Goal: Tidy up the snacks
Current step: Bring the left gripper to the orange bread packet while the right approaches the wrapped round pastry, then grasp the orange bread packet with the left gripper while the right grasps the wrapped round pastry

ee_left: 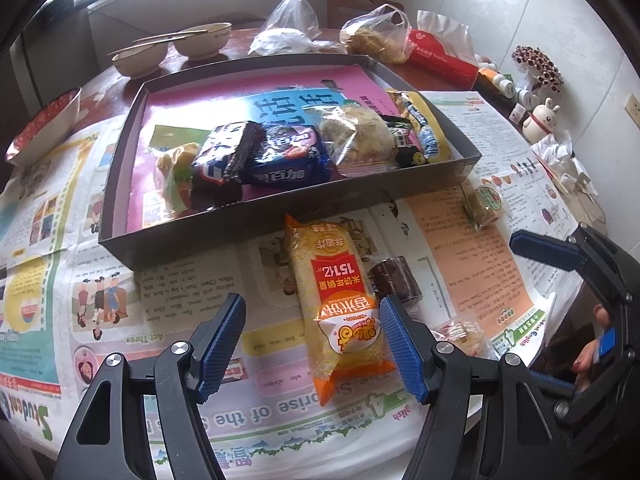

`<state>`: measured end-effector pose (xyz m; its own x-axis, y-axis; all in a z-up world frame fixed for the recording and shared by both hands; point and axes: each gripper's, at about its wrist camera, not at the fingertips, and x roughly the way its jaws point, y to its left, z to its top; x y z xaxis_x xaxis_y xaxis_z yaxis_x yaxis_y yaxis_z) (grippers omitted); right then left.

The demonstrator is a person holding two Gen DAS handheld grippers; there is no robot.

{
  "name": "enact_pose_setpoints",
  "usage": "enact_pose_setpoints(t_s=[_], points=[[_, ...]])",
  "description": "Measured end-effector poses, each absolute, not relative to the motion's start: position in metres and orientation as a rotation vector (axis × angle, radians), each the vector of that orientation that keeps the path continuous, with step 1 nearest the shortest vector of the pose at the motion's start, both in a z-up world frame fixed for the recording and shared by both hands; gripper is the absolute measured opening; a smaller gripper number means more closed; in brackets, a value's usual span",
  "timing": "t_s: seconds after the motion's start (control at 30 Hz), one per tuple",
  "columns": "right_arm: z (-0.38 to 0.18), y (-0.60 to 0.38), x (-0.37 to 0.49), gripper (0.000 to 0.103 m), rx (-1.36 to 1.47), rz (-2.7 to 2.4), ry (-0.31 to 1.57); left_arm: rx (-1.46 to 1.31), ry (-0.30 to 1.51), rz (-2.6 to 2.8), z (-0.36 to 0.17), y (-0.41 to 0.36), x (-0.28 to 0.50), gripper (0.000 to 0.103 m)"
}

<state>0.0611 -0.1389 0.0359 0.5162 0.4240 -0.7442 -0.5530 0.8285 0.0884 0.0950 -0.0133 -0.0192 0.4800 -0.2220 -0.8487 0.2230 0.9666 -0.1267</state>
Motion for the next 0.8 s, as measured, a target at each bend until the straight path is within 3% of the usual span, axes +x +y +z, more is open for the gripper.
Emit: enact_pose_setpoints(t_s=[0.8], points=[[0.008,-0.110,0.060,0.084,-0.266,0.640,0.900,-0.014,1.050,-0.205,-0.025,0.005,0.103,0.071]])
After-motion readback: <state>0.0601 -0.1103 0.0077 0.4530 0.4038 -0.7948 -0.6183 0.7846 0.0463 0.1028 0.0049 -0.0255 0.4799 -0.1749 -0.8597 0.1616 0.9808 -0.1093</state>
